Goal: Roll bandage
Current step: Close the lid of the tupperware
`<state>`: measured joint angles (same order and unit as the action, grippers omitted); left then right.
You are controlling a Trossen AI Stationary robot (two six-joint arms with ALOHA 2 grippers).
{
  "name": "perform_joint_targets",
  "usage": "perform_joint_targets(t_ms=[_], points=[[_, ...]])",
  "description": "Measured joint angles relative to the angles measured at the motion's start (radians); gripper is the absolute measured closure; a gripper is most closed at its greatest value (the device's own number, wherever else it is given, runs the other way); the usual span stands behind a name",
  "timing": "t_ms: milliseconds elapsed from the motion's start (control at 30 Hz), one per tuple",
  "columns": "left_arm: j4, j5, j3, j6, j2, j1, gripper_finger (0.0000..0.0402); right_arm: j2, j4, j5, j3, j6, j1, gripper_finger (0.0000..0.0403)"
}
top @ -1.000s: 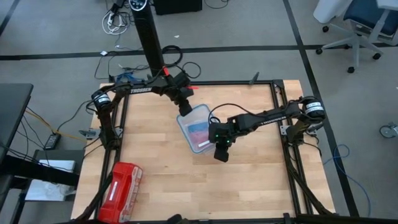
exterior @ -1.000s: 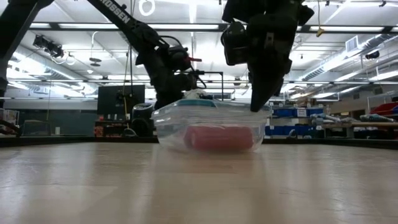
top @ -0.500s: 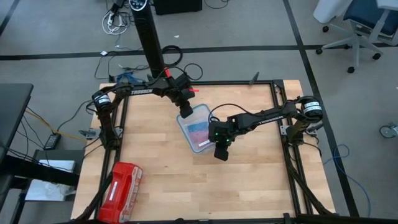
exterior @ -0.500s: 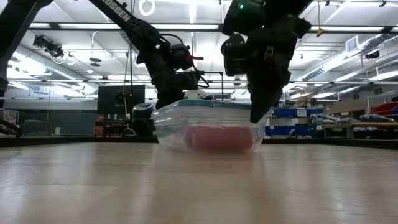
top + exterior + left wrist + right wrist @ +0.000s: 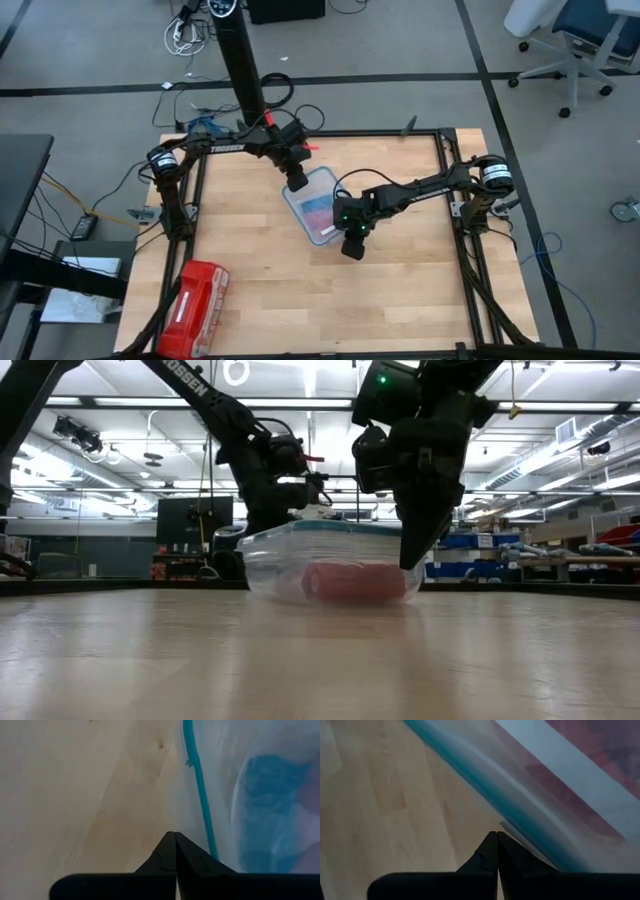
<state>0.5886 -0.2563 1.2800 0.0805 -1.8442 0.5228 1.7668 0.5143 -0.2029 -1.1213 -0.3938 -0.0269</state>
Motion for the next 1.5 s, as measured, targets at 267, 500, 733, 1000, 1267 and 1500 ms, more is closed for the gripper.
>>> perform_joint_targets(t_ms=[267,500,733,1000,1267,1500], points=[[0.014,-0.012,-0.024,0.056,-0.001,-0.003,0.0401,0.0,-0.001,0.043,0.0,0.029,0.002,0.0403],[0.016,-0.05,-0.025,0.089,-0.002,-0.019,0.0401,0.0,-0.012,0.063,0.0,0.05,0.002,0.0403],[0.008,-0.055,-0.025,0.1,-0.002,-0.045,0.0401,0.0,-0.035,0.08,0.0,0.059,0.003,0.0403],[-0.015,-0.056,-0.026,0.072,-0.002,-0.059,0.0401,0.0,-0.05,0.097,0.0,0.055,0.012,0.0403],[-0.033,-0.057,-0.026,0.049,-0.003,-0.062,0.0401,0.0,-0.05,0.139,0.0,0.076,0.017,0.0403],[-0.033,-0.071,-0.026,0.048,-0.003,-0.062,0.0401,0.0,-0.046,0.168,0.0,0.171,0.017,0.0403]])
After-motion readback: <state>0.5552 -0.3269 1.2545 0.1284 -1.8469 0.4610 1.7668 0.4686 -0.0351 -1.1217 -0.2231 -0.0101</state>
